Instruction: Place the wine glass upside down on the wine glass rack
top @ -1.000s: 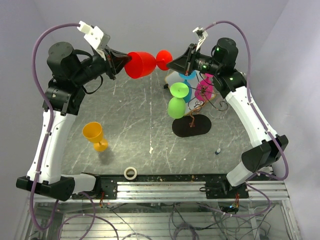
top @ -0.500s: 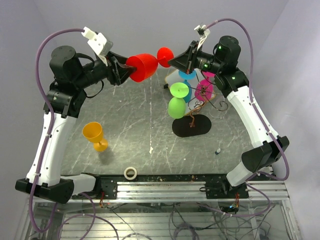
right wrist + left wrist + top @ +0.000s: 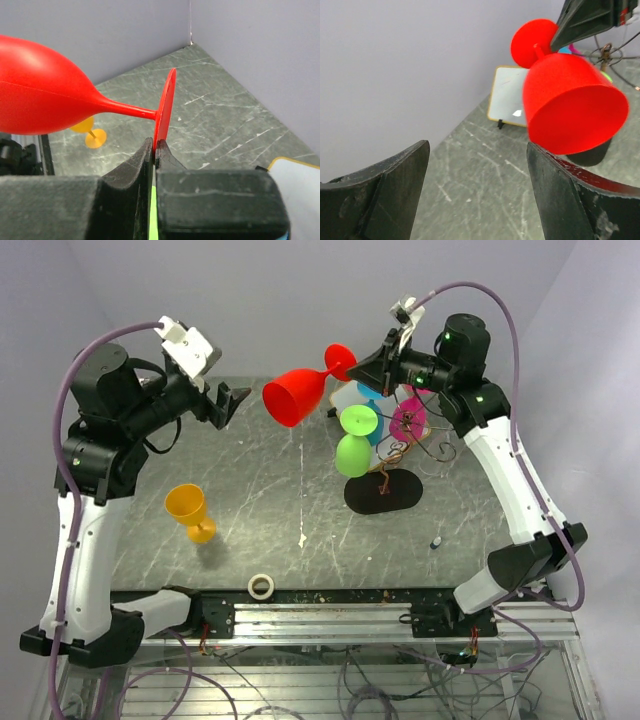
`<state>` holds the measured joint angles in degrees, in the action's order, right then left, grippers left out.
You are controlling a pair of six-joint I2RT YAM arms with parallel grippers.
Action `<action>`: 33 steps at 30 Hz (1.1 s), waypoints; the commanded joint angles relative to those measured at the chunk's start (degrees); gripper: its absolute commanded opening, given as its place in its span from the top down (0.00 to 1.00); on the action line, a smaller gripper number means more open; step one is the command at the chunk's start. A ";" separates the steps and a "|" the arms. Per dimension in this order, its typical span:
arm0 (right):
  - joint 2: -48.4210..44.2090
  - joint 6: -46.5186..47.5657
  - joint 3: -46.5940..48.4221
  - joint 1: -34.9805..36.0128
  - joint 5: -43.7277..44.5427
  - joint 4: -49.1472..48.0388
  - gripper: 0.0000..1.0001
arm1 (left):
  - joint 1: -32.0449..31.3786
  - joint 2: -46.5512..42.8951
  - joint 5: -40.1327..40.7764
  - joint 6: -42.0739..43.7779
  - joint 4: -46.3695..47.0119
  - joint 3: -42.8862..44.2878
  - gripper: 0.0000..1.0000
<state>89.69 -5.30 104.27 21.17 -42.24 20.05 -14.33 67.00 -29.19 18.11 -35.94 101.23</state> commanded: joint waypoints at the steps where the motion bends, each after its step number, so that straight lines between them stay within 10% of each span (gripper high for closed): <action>1: -3.19 11.07 3.19 -0.16 -3.01 6.34 1.00 | 0.65 -1.30 1.69 10.71 -8.75 4.28 0.11; 10: -7.31 42.06 8.34 -0.18 -8.44 29.54 1.00 | 2.46 -2.95 1.92 21.34 -17.45 5.02 0.12; 33: -21.98 64.64 4.51 -0.34 5.22 48.85 1.00 | 9.07 -6.88 5.28 1.38 3.23 -15.49 0.12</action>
<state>70.13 54.70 111.04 21.06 -42.98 65.80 -6.26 61.84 -25.69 23.81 -38.94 87.77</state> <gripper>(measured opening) 0.017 0.882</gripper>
